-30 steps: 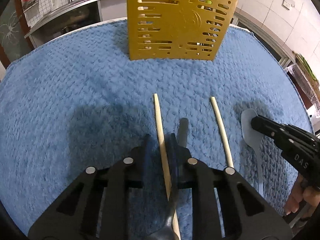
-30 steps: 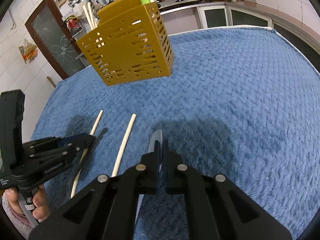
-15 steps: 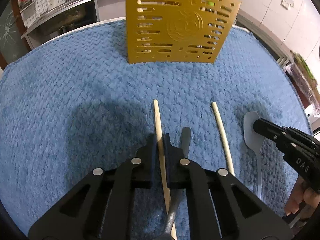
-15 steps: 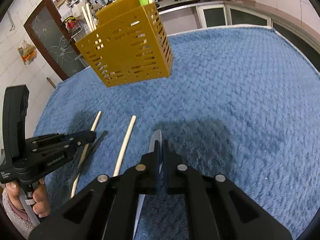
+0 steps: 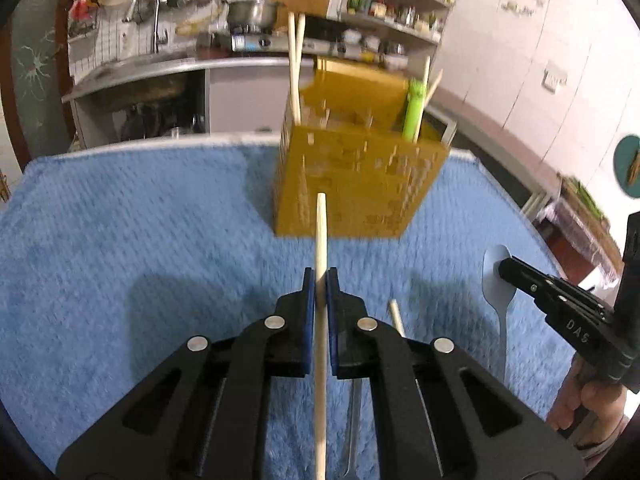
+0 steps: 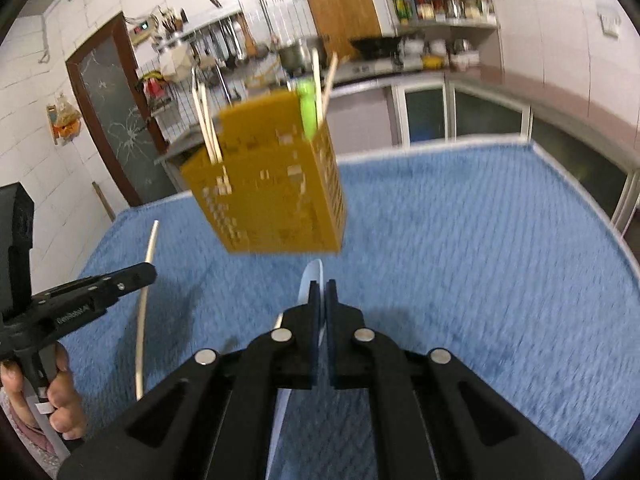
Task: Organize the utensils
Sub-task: 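Lift the left tool's chopstick over the yellow holder while the right tool carries the knife there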
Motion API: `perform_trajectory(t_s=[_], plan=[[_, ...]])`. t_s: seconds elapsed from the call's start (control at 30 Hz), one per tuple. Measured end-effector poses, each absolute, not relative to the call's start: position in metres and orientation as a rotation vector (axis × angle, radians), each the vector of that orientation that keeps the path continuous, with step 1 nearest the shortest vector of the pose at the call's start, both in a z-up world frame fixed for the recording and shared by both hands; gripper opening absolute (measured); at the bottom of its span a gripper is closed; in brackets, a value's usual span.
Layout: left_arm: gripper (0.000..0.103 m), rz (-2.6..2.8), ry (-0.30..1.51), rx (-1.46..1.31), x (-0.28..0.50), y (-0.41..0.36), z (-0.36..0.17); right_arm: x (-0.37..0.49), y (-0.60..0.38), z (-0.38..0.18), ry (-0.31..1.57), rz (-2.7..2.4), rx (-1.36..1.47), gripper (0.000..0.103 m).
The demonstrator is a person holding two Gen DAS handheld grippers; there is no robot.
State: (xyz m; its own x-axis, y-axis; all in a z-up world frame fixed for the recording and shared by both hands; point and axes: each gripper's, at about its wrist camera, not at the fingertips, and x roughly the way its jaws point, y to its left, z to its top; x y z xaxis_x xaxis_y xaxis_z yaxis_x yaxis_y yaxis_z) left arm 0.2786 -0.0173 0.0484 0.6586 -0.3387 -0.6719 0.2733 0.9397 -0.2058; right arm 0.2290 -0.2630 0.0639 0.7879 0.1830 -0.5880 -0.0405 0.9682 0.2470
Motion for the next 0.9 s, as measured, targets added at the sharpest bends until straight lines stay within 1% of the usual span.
perform_trajectory(t_s=[0.3, 0.5, 0.63, 0.8, 0.9], plan=[[0.004, -0.388, 0.569, -0.137, 0.287, -0.017, 0.122, 0.249, -0.261, 0.132, 0.408, 0.085, 0.158, 0.003], [0.004, -0.397, 0.416, -0.177, 0.316, -0.024, 0.167, 0.278, -0.26, 0.174, 0.24, 0.045, 0.118, 0.003], [0.004, -0.401, 0.282, -0.151, 0.34, -0.037, 0.193, 0.303, -0.257, 0.19, 0.147, 0.008, 0.088, 0.003], [0.004, -0.37, 0.15, -0.123, 0.368, -0.049, 0.201, 0.33, -0.244, 0.196, 0.03, -0.057, 0.01, 0.003], [0.004, -0.339, 0.093, -0.099, 0.383, -0.059, 0.194, 0.343, -0.238, 0.194, -0.023, -0.086, -0.03, 0.003]])
